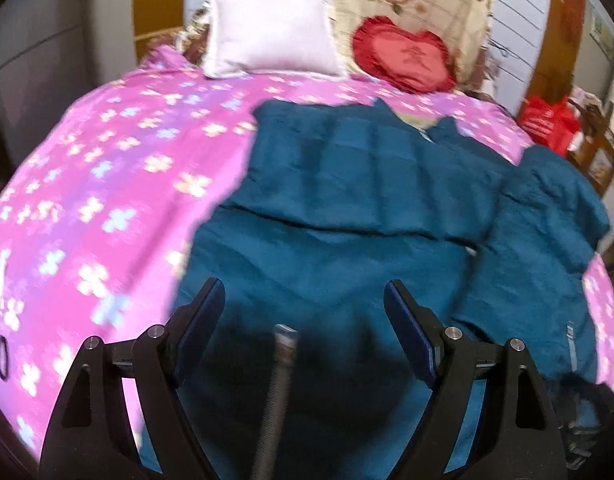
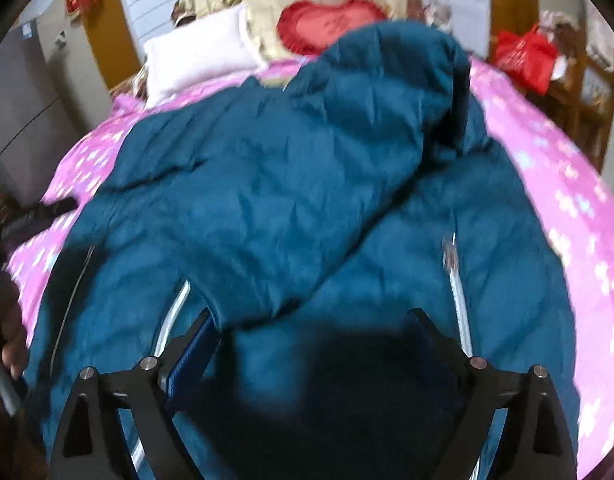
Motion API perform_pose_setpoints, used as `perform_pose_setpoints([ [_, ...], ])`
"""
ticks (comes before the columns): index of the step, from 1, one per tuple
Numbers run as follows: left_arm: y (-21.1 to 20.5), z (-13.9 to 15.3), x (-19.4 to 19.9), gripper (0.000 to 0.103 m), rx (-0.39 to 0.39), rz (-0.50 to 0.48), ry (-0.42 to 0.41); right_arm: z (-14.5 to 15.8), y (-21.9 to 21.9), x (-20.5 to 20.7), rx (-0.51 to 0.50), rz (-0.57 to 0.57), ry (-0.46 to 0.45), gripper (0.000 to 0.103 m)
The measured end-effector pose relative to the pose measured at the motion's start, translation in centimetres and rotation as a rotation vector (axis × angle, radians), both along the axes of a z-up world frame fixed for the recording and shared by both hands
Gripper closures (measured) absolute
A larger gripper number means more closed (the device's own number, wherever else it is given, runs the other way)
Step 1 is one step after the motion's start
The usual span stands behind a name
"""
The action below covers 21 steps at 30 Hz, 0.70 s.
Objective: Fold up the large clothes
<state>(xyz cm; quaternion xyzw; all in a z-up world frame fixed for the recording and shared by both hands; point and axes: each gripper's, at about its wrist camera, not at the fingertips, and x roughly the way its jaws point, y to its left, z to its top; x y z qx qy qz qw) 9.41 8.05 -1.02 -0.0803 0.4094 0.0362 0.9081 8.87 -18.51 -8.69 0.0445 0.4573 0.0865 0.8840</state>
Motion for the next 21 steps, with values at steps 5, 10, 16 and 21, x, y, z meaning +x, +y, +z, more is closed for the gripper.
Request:
perform_pose_setpoints([
  [5, -5.9, -1.8, -1.6, 0.021, -0.078, -0.149, 0.106, 0.9, -1.5, -2.4, -0.033, 0.056, -0.024, 0.012],
  [10, -11.1, -2.4, -1.4, 0.021, -0.191, -0.238, 0.175, 1.5, -4.8, -3.1, -0.137, -0.102, -0.087, 0.012],
  [16, -14.1, -3.0, 1.8, 0.021, -0.264, -0.234, 0.196, 1.5, -6.9, -2.0, -0.238, -0.244, -0.098, 0.012],
  [21, -12.7, -3.2, 3.1, 0.021, -0.352, -0.142, 0.167, -0.3, -7.5, 0.3, -0.292, -0.281, -0.003, 0.012],
])
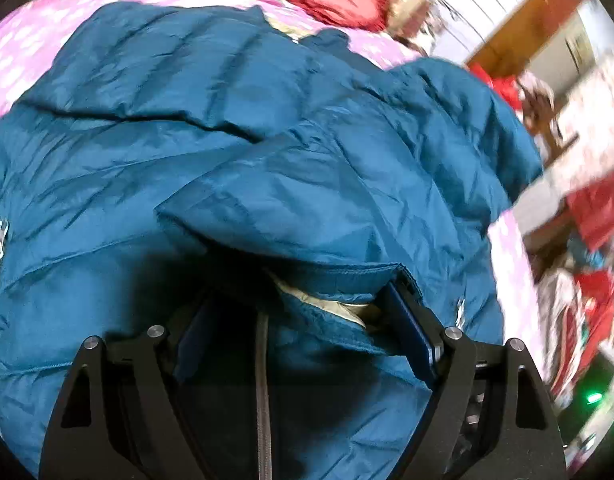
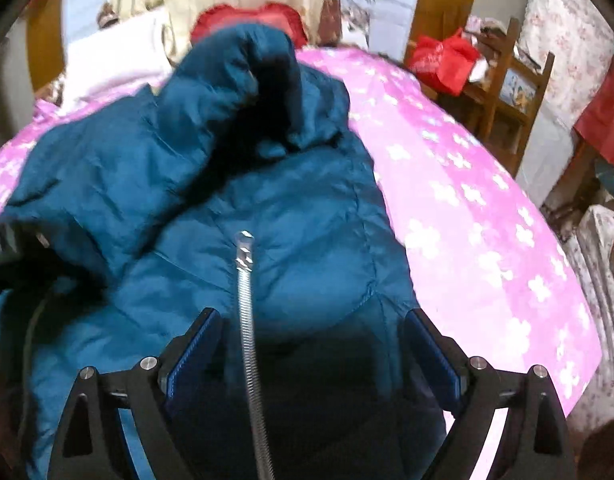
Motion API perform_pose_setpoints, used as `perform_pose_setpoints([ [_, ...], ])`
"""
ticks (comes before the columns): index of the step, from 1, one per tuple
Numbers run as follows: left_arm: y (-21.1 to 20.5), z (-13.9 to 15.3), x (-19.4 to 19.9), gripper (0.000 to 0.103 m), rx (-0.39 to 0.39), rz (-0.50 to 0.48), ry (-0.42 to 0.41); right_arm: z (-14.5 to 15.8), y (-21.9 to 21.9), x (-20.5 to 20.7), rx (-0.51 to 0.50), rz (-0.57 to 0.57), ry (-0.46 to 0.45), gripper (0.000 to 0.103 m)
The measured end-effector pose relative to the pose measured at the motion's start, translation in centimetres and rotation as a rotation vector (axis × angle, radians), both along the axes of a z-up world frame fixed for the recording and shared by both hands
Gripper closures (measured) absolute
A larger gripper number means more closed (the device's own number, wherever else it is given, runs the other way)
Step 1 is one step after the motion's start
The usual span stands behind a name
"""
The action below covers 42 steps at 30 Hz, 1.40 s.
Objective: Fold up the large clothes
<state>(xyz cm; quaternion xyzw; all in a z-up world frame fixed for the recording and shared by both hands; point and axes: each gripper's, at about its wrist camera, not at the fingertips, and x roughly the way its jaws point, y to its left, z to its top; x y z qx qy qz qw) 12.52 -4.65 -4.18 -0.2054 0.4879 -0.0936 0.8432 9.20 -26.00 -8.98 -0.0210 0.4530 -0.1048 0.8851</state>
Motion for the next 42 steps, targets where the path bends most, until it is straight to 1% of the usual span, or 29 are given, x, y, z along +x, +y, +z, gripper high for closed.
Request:
perform_pose_setpoints([
  [2, 0.9, 0.1, -0.4, 0.021, -0.03, 0.023, -0.016, -0.4, 0.4, 0.9, -0.001, -0.002, 0.007, 0.011],
  [5, 2.7, 0.3, -1.1, 0.021, -0.11, 0.042, -0.006, -0.6, 0.8, 1.3, -0.018, 0.003, 0.012, 0.008],
  [7, 3.0, 0.3, -1.3, 0.021, -0.142, 0.041, 0.005, -0.6, 1.1, 1.4, -0.033, 0.013, 0.013, 0.008],
  [13, 2.3, 0.7, -1.5, 0.021, -0.156, 0.023, 0.008, -0.9, 1.7, 1.5, -0.052, 0.025, 0.011, 0.007],
  [16, 2.7, 1.6, -2.2, 0.021, -0.191, 0.039, -0.026, -1.0, 1.8, 1.3, -0.054, 0.03, 0.01, 0.007],
  [17, 2.7, 1.9, -2.3, 0.021, -0.188, 0.038, -0.042, -1.0, 1.8, 1.2, -0.053, 0.03, 0.011, 0.007],
  [19, 2.6, 1.9, -2.0, 0.021, -0.184, 0.031, -0.042, -1.0, 1.8, 1.3, -0.051, 0.033, 0.013, 0.007],
  [22, 2.2, 0.6, -1.1, 0.021, -0.174, 0.018, 0.009, -0.9, 1.9, 1.2, -0.053, 0.036, 0.014, 0.007],
  [24, 2.6, -0.4, -1.0, 0.021, -0.202, 0.039, 0.035, -0.9, 2.0, 1.2, -0.053, 0.037, 0.014, 0.007],
  [25, 2.7, -0.5, -1.1, 0.021, -0.208, 0.042, 0.036, -0.9, 2.0, 1.2, -0.052, 0.039, 0.014, 0.007],
  [28, 2.3, -0.2, -0.9, 0.021, -0.19, 0.044, 0.048, -1.0, 2.0, 1.2, -0.051, 0.039, 0.016, 0.007],
  [31, 2.5, 0.2, -1.7, 0.021, -0.232, 0.044, 0.05, -1.1, 2.0, 1.2, -0.051, 0.039, 0.016, 0.007],
  [33, 2.6, 0.0, -2.2, 0.021, -0.246, 0.047, 0.055, -1.1, 2.1, 1.2, -0.052, 0.039, 0.017, 0.007],
  [35, 2.3, -0.2, -2.0, 0.021, -0.232, 0.047, 0.054, -1.1, 2.2, 1.2, -0.057, 0.039, 0.019, 0.006],
  [38, 1.9, -0.1, -0.9, 0.021, -0.203, 0.059, 0.026, -1.1, 2.3, 1.2, -0.063, 0.037, 0.017, 0.006],
  [39, 1.7, 0.0, -0.4, 0.021, -0.181, 0.057, 0.012, -1.2, 2.3, 1.1, -0.063, 0.037, 0.016, 0.005],
  [40, 1.5, 0.2, -0.1, 0.026, -0.158, 0.059, -0.004, -1.2, 2.3, 1.1, -0.059, 0.037, 0.014, 0.005],
  [41, 1.4, 0.3, 0.1, 0.036, -0.136, 0.058, -0.016, -1.2, 2.2, 1.1, -0.056, 0.035, 0.014, 0.004],
  [42, 1.1, 0.6, 0.1, 0.064, -0.083, 0.056, -0.035, -1.3, 2.1, 1.0, -0.051, 0.027, 0.017, 0.002],
])
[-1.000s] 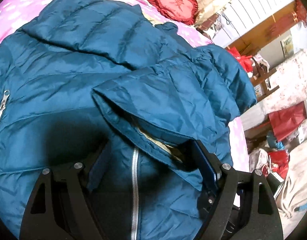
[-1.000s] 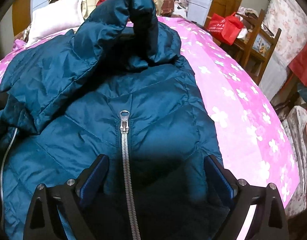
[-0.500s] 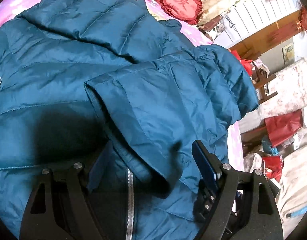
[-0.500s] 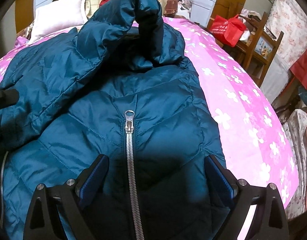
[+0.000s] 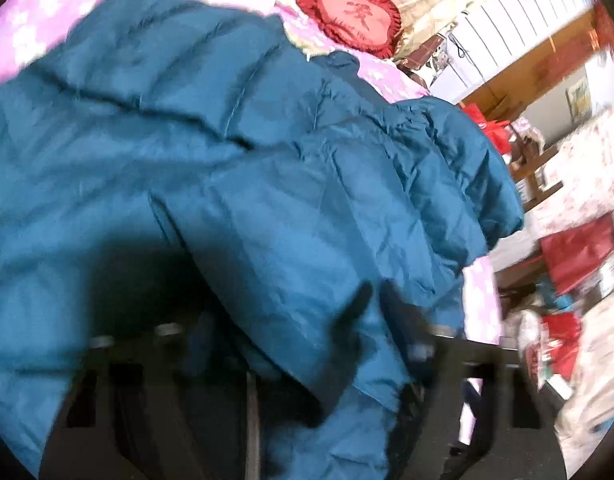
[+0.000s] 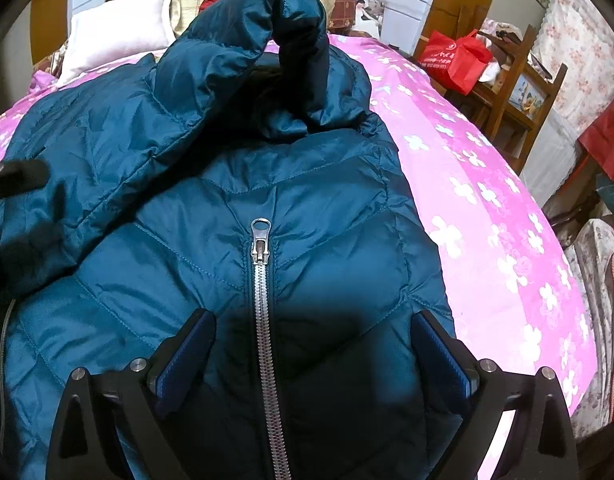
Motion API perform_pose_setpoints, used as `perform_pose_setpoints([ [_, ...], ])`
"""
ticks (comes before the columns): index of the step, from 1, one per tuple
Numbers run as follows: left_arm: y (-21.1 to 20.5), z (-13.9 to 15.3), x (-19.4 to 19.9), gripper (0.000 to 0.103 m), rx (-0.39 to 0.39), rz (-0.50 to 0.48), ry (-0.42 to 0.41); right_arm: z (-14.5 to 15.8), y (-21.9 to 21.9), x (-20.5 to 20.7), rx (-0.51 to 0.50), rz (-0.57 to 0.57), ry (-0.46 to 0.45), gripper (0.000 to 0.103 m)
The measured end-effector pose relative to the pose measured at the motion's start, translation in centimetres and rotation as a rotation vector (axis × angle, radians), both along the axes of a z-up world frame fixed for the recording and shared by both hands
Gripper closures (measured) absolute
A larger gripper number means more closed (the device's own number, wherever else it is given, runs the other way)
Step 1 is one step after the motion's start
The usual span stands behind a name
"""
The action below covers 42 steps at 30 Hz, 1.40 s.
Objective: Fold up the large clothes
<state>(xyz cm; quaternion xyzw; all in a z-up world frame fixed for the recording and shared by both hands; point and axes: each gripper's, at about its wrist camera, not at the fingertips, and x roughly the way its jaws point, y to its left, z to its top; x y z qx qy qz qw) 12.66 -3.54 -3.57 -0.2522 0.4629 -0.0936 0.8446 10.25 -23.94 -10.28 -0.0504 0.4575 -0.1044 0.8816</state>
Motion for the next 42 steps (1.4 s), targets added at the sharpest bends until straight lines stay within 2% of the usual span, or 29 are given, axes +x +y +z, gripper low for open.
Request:
perform_pose_setpoints([
  [1, -0.3, 0.3, 0.0, 0.082, 0.064, -0.001, -0.016, -0.1, -0.2, 0.0, 0.011, -0.008, 0.003, 0.0],
  [4, -0.6, 1.1, -0.5, 0.091, 0.13, -0.017, -0.09, -0.2, -0.7, 0.0, 0.057, -0.022, 0.009, 0.0],
  [9, 0.8, 3.3, -1.4, 0.095, 0.188, -0.025, -0.197, -0.2, -0.5, -0.2, 0.044, -0.018, 0.003, 0.0],
  [13, 3.7, 6.0, -1.4, 0.095, 0.294, -0.032, -0.308, -0.2, -0.4, -0.2, 0.036, -0.018, 0.002, 0.0],
  [16, 6.6, 7.0, 1.0, 0.096, 0.329, -0.019, -0.321, -0.2, -0.3, -0.2, 0.031, -0.017, -0.001, 0.0],
  [20, 9.3, 8.0, 4.3, 0.097, 0.415, -0.018, -0.351, -0.4, -0.3, -0.3, 0.03, -0.015, -0.006, 0.0],
  [23, 10.9, 7.6, 6.6, 0.097, 0.447, -0.02, -0.338, -0.4, -0.2, -0.5, 0.026, -0.013, -0.008, 0.0],
  [29, 14.6, 3.8, 11.7, 0.097, 0.433, -0.037, -0.218, -0.4, 0.2, -0.8, 0.013, -0.007, -0.011, 0.0],
  [35, 14.8, 2.1, 14.0, 0.097, 0.471, -0.027, -0.187, -0.3, 0.5, -1.1, -0.001, -0.002, -0.017, 0.0],
  [36, 14.6, 1.8, 14.6, 0.096, 0.486, -0.031, -0.176, -0.2, 0.5, -1.1, -0.003, -0.001, -0.018, 0.0],
  [38, 14.2, 0.8, 15.4, 0.084, 0.533, -0.044, -0.141, -0.3, 0.6, -1.2, -0.004, 0.006, -0.021, 0.0],
  [40, 14.1, 0.1, 15.6, 0.061, 0.558, -0.049, -0.117, -0.3, 0.3, -1.3, 0.019, 0.003, -0.016, 0.0],
  [42, 14.4, 0.3, 14.9, 0.048, 0.558, -0.04, -0.13, -0.4, -0.1, -1.2, 0.041, 0.002, -0.013, 0.0],
])
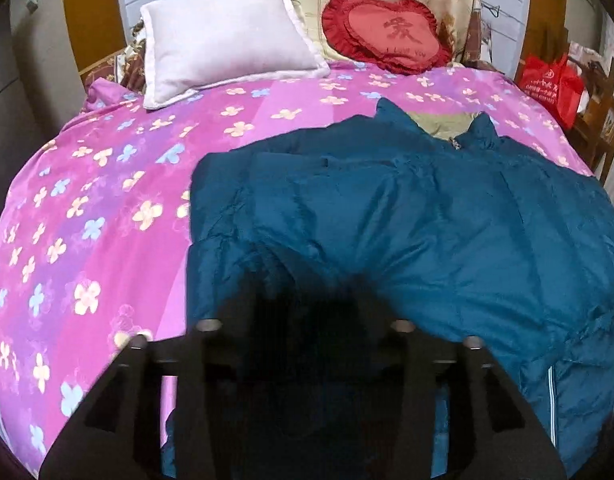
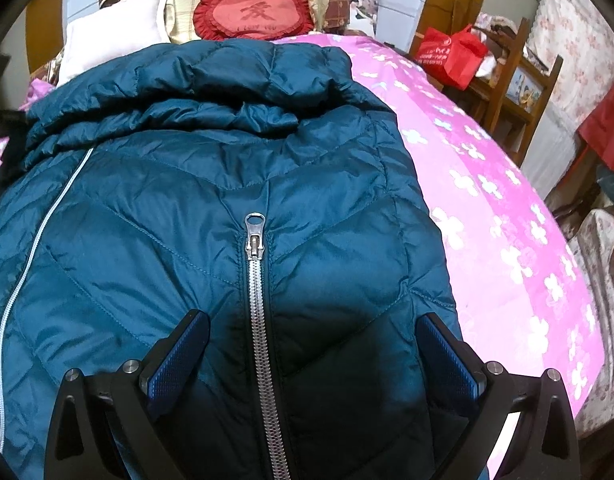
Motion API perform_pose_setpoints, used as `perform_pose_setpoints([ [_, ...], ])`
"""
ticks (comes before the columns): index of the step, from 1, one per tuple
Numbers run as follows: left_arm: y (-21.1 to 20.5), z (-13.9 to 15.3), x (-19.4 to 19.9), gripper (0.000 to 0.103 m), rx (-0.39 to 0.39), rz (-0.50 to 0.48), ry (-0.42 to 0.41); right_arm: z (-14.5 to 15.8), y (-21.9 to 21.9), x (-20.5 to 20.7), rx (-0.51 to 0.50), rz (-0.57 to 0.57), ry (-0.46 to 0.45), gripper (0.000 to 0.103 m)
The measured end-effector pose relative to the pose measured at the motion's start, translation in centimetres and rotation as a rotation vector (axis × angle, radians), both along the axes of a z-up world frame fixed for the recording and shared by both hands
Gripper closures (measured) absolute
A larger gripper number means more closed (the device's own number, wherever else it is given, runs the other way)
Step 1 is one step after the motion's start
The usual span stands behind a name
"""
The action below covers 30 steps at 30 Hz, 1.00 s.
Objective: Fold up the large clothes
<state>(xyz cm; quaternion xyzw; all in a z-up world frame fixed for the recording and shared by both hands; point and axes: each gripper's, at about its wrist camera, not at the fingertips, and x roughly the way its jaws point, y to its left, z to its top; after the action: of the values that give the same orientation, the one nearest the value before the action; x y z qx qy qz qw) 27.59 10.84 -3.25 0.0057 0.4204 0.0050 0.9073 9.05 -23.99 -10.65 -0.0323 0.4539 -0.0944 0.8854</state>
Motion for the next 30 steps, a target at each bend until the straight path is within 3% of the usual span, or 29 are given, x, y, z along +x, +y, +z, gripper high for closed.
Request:
perform_pose_setpoints([
  [3, 1.2, 1.5, -1.6, 0.047, 0.002, 0.041, -0.049, 0.1, -0.1, 0.0, 0.017, 0.007, 0.014, 0.0],
  [5, 2.6, 3.4, -3.1, 0.047, -0.01, 0.122, -0.118, 0.6, -0.2, 0.1, 0.031, 0.017, 0.03, 0.0],
  [7, 3.0, 5.2, -4.4, 0.046, -0.041, 0.178, -0.181, 2.2, -0.6, -0.5, 0.079, 0.034, -0.042, 0.0],
  [9, 1.9, 6.1, -4.9, 0.046, -0.073, 0.162, -0.212, 4.4, -0.9, -1.3, 0.115, 0.034, -0.158, 0.0],
  [11, -1.1, 6.1, -4.7, 0.042, -0.052, 0.093, -0.205, 6.2, -1.3, -1.3, 0.134, 0.033, -0.255, 0.0],
  [14, -4.4, 4.1, -3.1, 0.042, 0.004, 0.011, -0.152, 8.0, -2.1, 1.6, 0.19, 0.037, -0.278, 0.0],
  [17, -5.0, 1.1, -1.5, 0.042, 0.073, 0.052, -0.084, 10.1, -1.9, 6.0, 0.235, 0.1, -0.311, 0.0],
  [21, -3.5, -0.8, -1.4, 0.04, 0.064, 0.107, -0.095, 10.6, -0.3, 13.0, 0.269, 0.252, -0.243, 0.0],
  [23, -3.3, -1.3, -1.6, 0.035, 0.071, 0.106, -0.115, 9.6, 0.0, 16.0, 0.257, 0.272, -0.224, 0.0],
  [25, -3.0, -1.7, -1.7, 0.033, 0.054, 0.106, -0.115, 6.9, -0.3, 19.3, 0.261, 0.253, -0.151, 0.0],
  [28, -2.7, -1.7, -1.6, 0.033, 0.036, 0.114, -0.103, 1.7, -0.1, 21.4, 0.228, 0.27, 0.044, 0.0],
  [30, -2.8, -1.1, -1.8, 0.033, 0.041, 0.122, -0.119, 1.6, 0.1, 21.5, 0.194, 0.291, 0.046, 0.0],
])
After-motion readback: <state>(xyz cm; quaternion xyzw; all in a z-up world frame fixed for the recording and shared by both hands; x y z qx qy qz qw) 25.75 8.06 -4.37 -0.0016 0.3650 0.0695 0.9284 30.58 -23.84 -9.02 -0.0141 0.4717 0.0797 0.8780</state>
